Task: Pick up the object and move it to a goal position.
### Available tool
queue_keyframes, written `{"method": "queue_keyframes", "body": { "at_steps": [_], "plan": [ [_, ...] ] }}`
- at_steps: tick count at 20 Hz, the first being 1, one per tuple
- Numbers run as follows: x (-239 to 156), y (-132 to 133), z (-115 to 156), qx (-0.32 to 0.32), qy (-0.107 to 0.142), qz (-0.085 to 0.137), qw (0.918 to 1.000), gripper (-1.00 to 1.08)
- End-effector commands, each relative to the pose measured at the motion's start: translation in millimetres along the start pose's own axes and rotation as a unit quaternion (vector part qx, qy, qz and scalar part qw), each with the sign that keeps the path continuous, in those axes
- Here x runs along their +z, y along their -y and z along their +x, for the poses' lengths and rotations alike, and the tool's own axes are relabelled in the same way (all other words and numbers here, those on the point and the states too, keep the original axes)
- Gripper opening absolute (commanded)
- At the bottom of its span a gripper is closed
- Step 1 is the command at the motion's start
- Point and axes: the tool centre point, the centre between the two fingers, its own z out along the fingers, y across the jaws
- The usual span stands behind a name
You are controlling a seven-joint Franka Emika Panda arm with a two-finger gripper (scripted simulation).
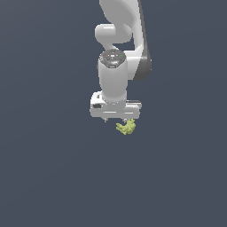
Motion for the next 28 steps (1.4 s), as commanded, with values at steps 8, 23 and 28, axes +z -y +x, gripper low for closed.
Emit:
{"method": "queue_keyframes", "body": {
  "at_steps": [8,23,28],
  "plan": [
    [-36.6,22.3,3.2,-0.016,-0.029,0.036,0.9988,0.68],
    [-190.2,107.6,-13.5,-0.104,-0.158,0.128,0.9736,0.68],
    [-237.5,139.2,-31.3,-0.142,-0.203,0.139,0.9587,0.68]
  ]
}}
